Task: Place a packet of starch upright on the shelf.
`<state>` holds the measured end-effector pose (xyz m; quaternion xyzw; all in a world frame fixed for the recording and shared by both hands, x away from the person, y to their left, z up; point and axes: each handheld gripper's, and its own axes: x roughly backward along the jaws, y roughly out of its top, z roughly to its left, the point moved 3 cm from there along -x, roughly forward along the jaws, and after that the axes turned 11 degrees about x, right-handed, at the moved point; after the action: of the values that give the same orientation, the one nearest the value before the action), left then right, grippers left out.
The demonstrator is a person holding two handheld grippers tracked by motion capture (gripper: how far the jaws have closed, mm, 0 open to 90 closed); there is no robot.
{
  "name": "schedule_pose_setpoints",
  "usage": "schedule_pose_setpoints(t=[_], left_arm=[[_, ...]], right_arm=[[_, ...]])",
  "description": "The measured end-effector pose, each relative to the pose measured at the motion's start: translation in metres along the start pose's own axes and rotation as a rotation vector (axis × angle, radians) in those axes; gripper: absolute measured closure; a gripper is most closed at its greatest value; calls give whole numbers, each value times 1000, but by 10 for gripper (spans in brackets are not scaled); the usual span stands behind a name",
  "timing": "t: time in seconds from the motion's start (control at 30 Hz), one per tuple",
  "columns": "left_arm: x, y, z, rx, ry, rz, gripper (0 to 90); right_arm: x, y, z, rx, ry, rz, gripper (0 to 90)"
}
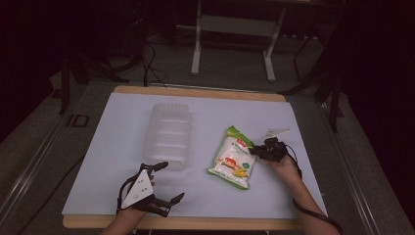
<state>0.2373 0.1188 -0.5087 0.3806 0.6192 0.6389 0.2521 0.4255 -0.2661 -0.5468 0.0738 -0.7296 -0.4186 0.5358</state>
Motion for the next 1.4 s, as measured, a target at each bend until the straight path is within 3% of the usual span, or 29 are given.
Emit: schedule_pose_setpoints(t=[0.23,0.57,0.77,1.07,1.4], left_arm=[[1,0,2,4,5,-1,0],[1,0,2,8,13,0,0],[2,1,3,9,17,-4,0],[1,0,2,3,25,7,0],[1,1,3,16,39,-2,0]], right_arm=[[4,6,2,27,-27,13,833],[19,20,7,68,-67,-34,840],[29,27,10,76,-60,-69,843],[49,43,22,122,-75,-157,845],[73,68,49,205,-67,-258,847]])
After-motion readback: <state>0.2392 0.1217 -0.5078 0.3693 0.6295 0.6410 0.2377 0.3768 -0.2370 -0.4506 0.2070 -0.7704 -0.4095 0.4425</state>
